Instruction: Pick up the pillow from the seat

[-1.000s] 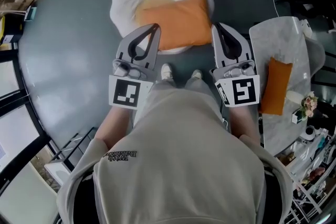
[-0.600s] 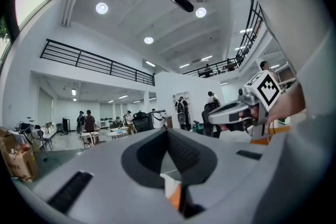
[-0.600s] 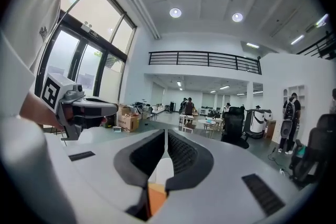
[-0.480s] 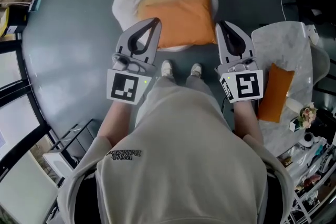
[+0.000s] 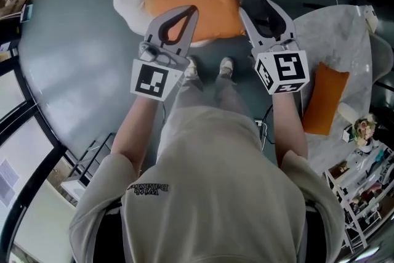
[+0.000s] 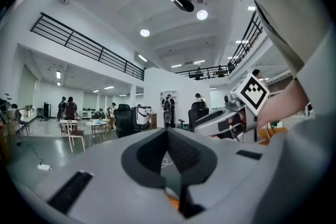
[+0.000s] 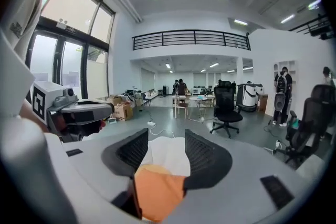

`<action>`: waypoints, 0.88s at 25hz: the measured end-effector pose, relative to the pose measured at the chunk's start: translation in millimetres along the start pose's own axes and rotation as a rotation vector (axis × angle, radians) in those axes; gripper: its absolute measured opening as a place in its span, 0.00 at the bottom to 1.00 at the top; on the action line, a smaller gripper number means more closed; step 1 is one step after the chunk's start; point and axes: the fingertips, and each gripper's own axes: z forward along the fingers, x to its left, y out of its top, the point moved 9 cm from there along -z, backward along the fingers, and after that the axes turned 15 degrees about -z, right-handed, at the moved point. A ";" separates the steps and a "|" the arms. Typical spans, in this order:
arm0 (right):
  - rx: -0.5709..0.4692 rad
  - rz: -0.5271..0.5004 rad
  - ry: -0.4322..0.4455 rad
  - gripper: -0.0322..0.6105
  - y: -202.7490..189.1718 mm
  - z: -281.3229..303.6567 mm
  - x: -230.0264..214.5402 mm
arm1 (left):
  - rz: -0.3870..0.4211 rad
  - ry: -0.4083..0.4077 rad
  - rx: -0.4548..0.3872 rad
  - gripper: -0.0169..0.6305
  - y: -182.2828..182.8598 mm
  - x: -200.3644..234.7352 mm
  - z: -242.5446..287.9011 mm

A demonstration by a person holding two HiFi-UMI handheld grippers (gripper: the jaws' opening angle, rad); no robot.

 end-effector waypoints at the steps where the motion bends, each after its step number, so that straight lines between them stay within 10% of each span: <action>1: 0.016 0.017 -0.001 0.39 -11.4 7.0 -6.4 | -0.010 -0.005 -0.001 0.04 -9.6 3.0 11.8; 22: 0.341 0.210 0.094 0.64 -383.8 152.5 -6.0 | -0.218 -0.045 0.255 0.04 -345.3 62.0 169.5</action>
